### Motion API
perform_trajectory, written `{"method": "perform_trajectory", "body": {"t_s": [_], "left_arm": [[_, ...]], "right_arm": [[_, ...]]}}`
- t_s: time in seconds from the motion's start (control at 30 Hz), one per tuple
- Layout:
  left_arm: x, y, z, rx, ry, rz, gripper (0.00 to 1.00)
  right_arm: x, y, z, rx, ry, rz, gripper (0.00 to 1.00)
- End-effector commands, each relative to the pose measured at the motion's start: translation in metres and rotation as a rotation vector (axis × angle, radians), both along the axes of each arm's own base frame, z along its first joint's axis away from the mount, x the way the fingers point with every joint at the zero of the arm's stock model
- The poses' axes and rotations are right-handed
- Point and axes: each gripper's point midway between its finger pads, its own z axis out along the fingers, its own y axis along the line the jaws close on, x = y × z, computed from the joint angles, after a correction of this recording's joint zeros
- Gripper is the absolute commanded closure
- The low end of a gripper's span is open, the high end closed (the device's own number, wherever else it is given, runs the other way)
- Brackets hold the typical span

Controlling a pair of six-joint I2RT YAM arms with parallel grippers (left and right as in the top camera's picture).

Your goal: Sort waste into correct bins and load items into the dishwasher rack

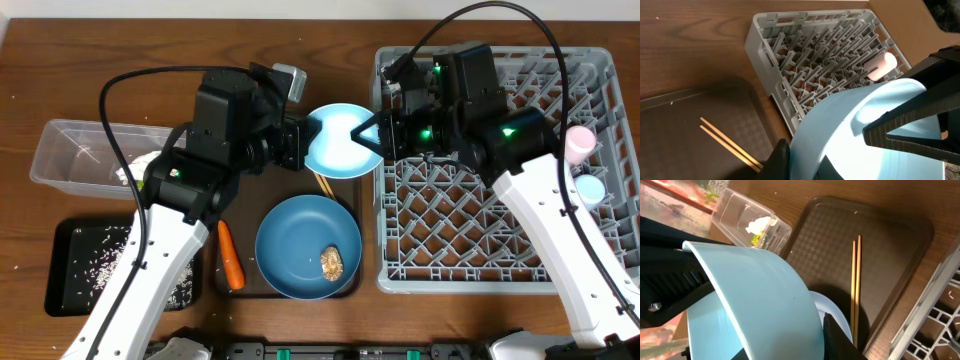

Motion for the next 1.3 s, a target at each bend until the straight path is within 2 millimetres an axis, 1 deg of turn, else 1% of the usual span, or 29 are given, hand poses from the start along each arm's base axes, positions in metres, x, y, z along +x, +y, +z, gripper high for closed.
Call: {"method": "perform_trajectory", "body": {"t_s": [0.0,0.07,0.1,0.13,0.2,0.23,0.33,0.43,0.63,0.7,0.8,0.9,1.0,1.27], "left_arm": [[-0.003,-0.004,0.016,-0.051,-0.010,-0.028,0.91],[-0.003,-0.004,0.016,-0.051,-0.010,-0.028,0.87],[-0.003,-0.004,0.016,-0.050,-0.010,-0.027,0.77],[-0.002,-0.004,0.015,-0.047,-0.011,-0.022,0.70],[-0.002,-0.003,0.015,-0.043,-0.014,-0.021,0.52],[-0.002,-0.003,0.015,-0.043,-0.014,-0.021,0.49],[-0.002,-0.003,0.015,-0.043,-0.014,-0.021,0.44],[-0.001,-0.003,0.016,-0.044,-0.016,-0.021,0.43],[-0.002,-0.003,0.016,-0.044,-0.016,-0.021,0.42],[-0.002,-0.003,0.016,-0.044,-0.016,-0.021,0.36],[-0.002,-0.003,0.016,-0.045,-0.016,-0.022,0.23],[-0.002,-0.003,0.017,-0.046,-0.019,-0.022,0.16],[-0.003,-0.003,0.018,-0.047,-0.024,-0.022,0.15],[-0.003,-0.003,0.018,-0.047,-0.024,-0.022,0.14]], "right_arm": [[-0.020,0.015,0.031,0.133,-0.025,0.125,0.90],[-0.019,0.012,0.032,0.119,-0.038,0.110,0.90],[-0.017,0.011,0.032,0.111,-0.046,0.100,0.90],[-0.016,0.008,0.032,0.098,-0.057,0.087,0.90],[-0.012,0.002,0.034,0.066,-0.086,0.050,0.90],[-0.011,-0.002,0.036,0.051,-0.104,0.030,0.90],[-0.009,-0.012,0.043,0.015,-0.152,-0.020,0.90],[-0.009,-0.020,0.046,-0.013,-0.173,-0.054,0.90],[-0.012,-0.023,0.044,-0.030,-0.160,-0.061,0.91],[-0.009,-0.027,0.041,-0.056,-0.166,-0.086,0.91],[-0.002,-0.037,0.036,-0.110,-0.179,-0.139,0.91],[0.003,-0.046,0.032,-0.156,-0.185,-0.180,0.90],[0.006,-0.055,0.028,-0.198,-0.188,-0.216,0.90],[0.005,-0.056,0.026,-0.217,-0.190,-0.210,0.91]]}}
